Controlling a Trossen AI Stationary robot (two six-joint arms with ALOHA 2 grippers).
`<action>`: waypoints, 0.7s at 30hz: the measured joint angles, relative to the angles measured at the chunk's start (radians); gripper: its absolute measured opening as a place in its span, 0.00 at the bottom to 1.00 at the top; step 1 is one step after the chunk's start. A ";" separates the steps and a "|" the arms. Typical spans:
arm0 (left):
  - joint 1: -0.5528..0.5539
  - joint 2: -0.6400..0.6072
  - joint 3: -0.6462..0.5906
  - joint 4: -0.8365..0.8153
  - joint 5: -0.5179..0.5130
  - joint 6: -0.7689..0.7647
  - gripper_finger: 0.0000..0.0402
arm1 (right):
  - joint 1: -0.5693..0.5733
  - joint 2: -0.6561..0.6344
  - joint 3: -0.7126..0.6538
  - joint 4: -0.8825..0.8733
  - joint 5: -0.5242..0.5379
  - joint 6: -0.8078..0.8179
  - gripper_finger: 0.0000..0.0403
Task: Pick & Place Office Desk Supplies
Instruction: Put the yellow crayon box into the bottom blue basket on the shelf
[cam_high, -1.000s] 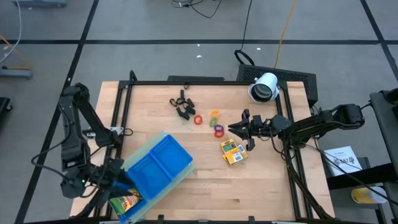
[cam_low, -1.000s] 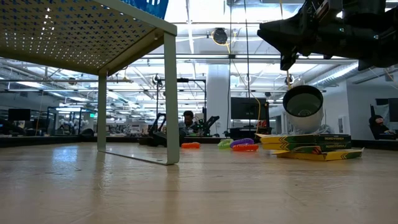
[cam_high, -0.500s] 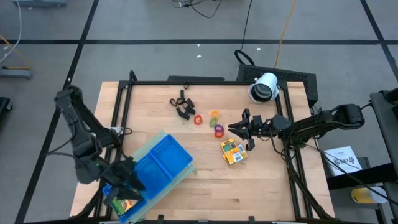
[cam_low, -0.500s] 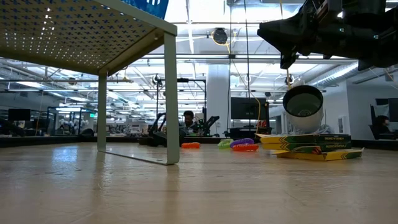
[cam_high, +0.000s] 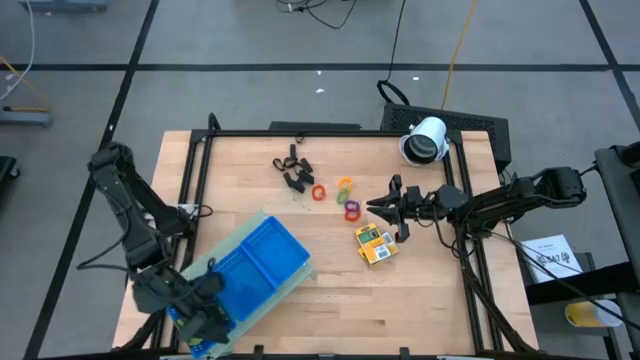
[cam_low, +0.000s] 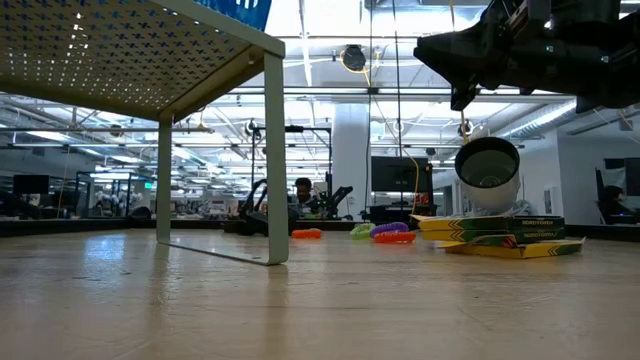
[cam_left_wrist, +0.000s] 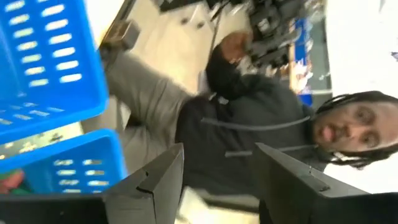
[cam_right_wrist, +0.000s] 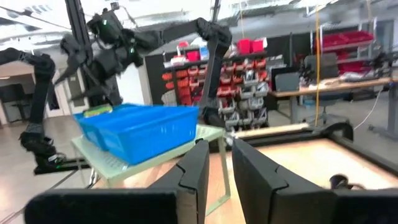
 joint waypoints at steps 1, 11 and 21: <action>-0.011 -0.004 0.000 0.012 -0.028 0.027 0.50 | 0.003 0.000 0.000 -0.012 0.000 0.004 0.15; -0.040 -0.056 0.001 0.148 -0.263 0.813 0.50 | 0.043 0.000 0.000 -0.022 0.000 0.099 0.15; 0.087 -0.059 0.029 0.365 -0.224 1.515 0.50 | 0.106 0.000 0.000 0.001 0.102 0.112 0.15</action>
